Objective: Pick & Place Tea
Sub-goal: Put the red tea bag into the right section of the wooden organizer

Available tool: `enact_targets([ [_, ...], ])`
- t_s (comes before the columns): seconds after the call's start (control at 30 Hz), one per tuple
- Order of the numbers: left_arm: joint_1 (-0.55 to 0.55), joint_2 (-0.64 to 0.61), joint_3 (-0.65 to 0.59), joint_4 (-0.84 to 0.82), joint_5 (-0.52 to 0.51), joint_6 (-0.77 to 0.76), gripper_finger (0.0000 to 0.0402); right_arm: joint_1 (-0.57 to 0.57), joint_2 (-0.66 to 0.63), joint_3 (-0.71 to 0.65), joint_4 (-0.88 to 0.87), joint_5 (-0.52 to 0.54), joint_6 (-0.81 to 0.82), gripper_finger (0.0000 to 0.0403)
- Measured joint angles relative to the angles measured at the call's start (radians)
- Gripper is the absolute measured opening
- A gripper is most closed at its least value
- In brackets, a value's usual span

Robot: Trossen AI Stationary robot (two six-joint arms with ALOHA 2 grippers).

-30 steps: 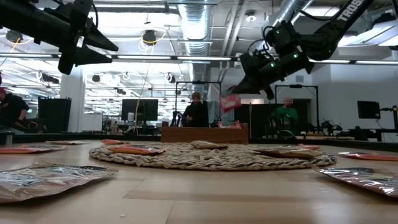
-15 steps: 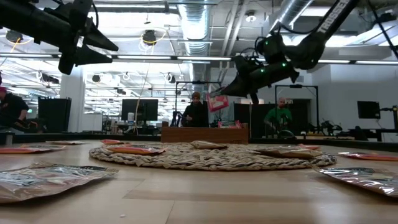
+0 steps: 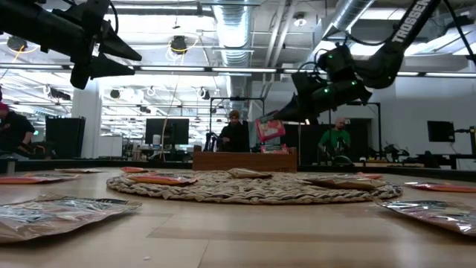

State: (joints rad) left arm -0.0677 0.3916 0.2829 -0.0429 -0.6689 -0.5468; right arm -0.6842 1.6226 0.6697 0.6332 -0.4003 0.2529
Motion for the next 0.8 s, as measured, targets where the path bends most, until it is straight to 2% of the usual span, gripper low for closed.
enact_targets([
  [0.4, 0.0, 0.0, 0.0, 0.0, -0.001, -0.016, 0.0193, -0.034, 0.0, -0.05, 0.003, 0.085, -0.001, 0.0],
  [0.67, 0.0, 0.0, 0.0, 0.0, -0.001, -0.017, 0.0193, 0.005, 0.018, -0.05, -0.011, 0.087, -0.039, 0.0],
  [0.8, 0.0, 0.0, 0.0, 0.0, -0.001, -0.023, 0.0193, 0.01, 0.032, -0.05, -0.008, 0.125, -0.043, 0.0],
])
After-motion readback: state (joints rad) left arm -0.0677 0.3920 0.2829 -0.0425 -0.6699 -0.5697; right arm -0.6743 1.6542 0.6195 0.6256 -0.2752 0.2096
